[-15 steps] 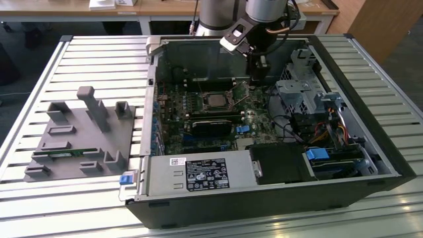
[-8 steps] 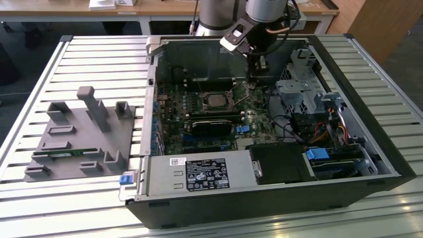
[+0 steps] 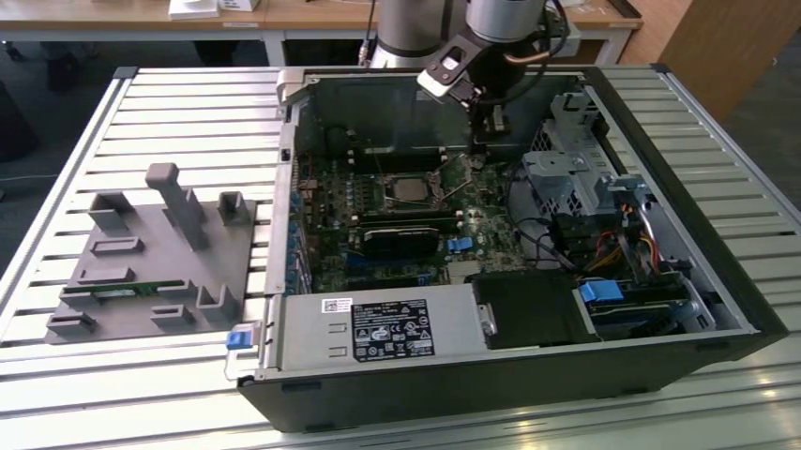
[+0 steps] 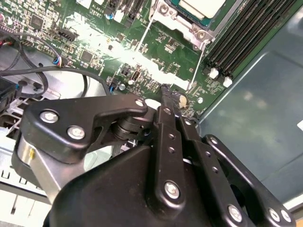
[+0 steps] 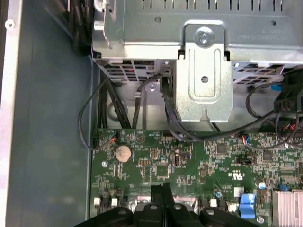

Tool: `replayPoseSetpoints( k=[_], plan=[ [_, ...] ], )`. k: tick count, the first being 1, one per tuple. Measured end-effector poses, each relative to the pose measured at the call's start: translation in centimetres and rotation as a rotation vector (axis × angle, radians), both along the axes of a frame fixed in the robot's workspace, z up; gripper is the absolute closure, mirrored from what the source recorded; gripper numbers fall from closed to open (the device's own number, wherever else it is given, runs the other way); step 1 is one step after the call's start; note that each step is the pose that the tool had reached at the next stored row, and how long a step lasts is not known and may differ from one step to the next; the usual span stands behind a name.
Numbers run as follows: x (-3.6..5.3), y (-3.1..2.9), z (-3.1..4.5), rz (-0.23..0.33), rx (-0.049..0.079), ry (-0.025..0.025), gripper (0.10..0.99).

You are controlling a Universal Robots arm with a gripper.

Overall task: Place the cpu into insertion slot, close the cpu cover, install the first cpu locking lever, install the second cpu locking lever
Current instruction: 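Close the cpu cover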

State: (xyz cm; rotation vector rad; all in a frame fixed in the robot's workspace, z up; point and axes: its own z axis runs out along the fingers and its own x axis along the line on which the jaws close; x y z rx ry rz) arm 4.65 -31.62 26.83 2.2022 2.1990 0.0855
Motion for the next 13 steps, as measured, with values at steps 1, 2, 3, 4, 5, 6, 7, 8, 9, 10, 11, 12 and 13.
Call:
replayPoseSetpoints(
  k=[1,2,3,4,5,6,7,8,9,10,11,12,13],
  plan=[
    [0.07,0.0,-0.02,0.0,0.0,0.0001,0.98],
    [0.1,0.0,-0.02,0.0,0.0,0.0,0.98],
    [0.1,0.0,-0.03,0.0,0.0,0.0001,0.98],
    [0.11,0.01,-0.06,0.0,0.0,0.0,0.98],
    [0.11,0.01,-0.11,0.0,0.0,-0.0001,0.98],
    [0.11,0.01,-0.2,0.0,0.0,-0.0001,0.98],
    [0.11,0.0,-0.33,0.0,0.0,0.0,0.98],
    [0.14,0.01,-0.47,0.0,0.0,0.0,0.98],
    [0.18,0.01,-0.56,0.0,0.0,0.0002,0.98],
    [0.26,0.0,-0.62,0.0,0.0,0.0004,0.98],
    [0.32,0.0,-0.64,0.0,0.0,0.0007,0.98],
    [0.36,0.0,-0.65,0.0,0.0,0.0008,0.98],
    [0.4,0.0,-0.67,0.0,0.0,0.0008,0.98]
  ],
)
